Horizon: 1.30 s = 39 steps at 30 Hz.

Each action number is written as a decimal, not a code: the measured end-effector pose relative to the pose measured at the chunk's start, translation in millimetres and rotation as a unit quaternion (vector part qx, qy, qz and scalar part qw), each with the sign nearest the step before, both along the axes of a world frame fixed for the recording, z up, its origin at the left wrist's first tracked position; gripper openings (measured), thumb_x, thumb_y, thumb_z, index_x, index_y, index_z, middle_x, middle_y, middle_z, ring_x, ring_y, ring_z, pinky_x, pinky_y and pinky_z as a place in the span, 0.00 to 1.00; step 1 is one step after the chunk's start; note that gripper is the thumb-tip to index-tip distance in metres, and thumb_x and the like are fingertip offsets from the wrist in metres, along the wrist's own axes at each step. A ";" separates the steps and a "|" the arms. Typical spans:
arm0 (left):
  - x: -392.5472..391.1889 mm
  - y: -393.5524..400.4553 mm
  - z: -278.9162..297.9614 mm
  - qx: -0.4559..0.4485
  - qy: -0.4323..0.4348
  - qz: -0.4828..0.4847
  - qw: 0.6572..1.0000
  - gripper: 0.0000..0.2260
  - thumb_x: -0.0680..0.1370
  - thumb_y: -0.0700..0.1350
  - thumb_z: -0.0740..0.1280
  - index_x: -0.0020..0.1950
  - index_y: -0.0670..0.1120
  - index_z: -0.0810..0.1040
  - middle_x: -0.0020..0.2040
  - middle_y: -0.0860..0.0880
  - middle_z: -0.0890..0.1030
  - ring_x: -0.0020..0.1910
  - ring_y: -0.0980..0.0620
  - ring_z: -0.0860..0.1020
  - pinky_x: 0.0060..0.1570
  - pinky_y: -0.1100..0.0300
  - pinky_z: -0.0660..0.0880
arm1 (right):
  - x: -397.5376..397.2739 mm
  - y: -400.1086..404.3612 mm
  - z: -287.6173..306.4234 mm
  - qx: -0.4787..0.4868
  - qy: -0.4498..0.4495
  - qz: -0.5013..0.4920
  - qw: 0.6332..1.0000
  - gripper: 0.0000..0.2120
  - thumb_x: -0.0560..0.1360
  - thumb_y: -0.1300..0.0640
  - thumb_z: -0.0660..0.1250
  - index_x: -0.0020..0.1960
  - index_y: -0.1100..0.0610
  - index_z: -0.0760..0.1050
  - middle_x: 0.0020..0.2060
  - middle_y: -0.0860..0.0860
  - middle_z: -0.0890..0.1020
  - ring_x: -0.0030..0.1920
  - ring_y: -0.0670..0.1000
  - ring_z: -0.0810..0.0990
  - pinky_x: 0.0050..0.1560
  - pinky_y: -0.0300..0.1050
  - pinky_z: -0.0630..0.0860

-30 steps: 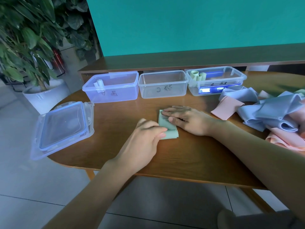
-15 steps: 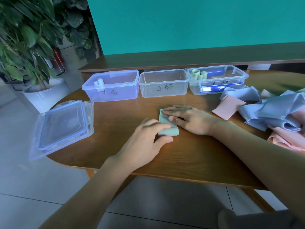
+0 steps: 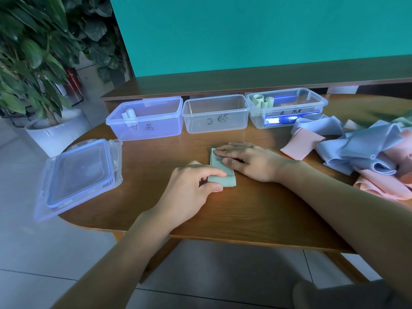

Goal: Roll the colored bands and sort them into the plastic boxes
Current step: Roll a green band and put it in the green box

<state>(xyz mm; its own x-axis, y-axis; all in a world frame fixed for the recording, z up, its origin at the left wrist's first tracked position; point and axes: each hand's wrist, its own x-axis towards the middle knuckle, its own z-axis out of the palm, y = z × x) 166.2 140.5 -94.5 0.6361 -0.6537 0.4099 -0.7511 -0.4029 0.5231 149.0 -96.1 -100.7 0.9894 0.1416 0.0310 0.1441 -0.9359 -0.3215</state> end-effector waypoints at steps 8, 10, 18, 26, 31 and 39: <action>5.9 -8.7 -6.7 0.039 -0.087 -0.023 0.995 0.14 0.80 0.43 0.69 0.65 0.47 0.81 0.52 0.53 0.73 0.52 0.61 0.65 0.59 0.80 0.57 | -0.8 0.2 0.0 0.006 -0.006 -0.004 1.000 0.22 0.84 0.41 0.51 0.78 0.39 0.61 0.78 0.37 0.62 0.80 0.43 0.53 0.80 0.54 0.50; 9.5 -9.2 -6.8 0.053 -0.098 -0.029 0.993 0.14 0.81 0.43 0.68 0.67 0.47 0.80 0.50 0.54 0.72 0.51 0.61 0.65 0.58 0.80 0.58 | -1.8 0.4 0.7 0.010 -0.007 -0.002 1.000 0.22 0.84 0.41 0.51 0.78 0.39 0.61 0.78 0.37 0.62 0.80 0.43 0.53 0.80 0.53 0.50; 15.6 -8.8 -5.1 0.007 -0.108 -0.026 0.994 0.07 0.81 0.42 0.67 0.56 0.48 0.83 0.48 0.53 0.82 0.51 0.56 0.73 0.50 0.62 0.70 | -3.3 2.3 2.5 0.015 0.003 -0.009 1.000 0.22 0.84 0.41 0.51 0.78 0.39 0.61 0.78 0.36 0.62 0.79 0.42 0.53 0.80 0.50 0.48; 22.6 -17.3 -11.5 0.034 -0.083 -0.007 0.996 0.20 0.77 0.56 0.71 0.66 0.50 0.81 0.56 0.55 0.73 0.59 0.59 0.66 0.61 0.66 0.63 | -0.9 -0.6 2.7 0.053 0.022 -0.044 0.997 0.31 0.79 0.29 0.38 0.76 0.34 0.63 0.77 0.35 0.63 0.78 0.39 0.54 0.80 0.53 0.49; 30.2 -26.1 -10.0 0.030 -0.071 -0.005 0.997 0.16 0.79 0.50 0.70 0.66 0.48 0.81 0.51 0.55 0.69 0.53 0.62 0.63 0.58 0.68 0.62 | -4.5 1.7 5.6 0.090 0.027 -0.066 0.993 0.32 0.78 0.28 0.36 0.74 0.32 0.66 0.77 0.38 0.64 0.79 0.41 0.55 0.79 0.52 0.49; 33.3 -25.3 -6.2 -0.008 -0.113 0.001 0.994 0.11 0.77 0.50 0.72 0.58 0.50 0.83 0.46 0.51 0.77 0.46 0.57 0.71 0.48 0.62 0.69 | -8.8 8.5 11.6 0.097 0.026 -0.078 0.992 0.32 0.80 0.31 0.37 0.75 0.36 0.67 0.78 0.40 0.64 0.79 0.44 0.56 0.76 0.49 0.50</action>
<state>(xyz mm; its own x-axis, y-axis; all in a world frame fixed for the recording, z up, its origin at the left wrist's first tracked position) 199.5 115.3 -100.7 0.5285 -0.6447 0.5523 -0.8489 -0.3985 0.3472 140.1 -87.6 -89.2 0.9998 -0.0175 -0.0081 -0.0192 -0.8653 -0.5010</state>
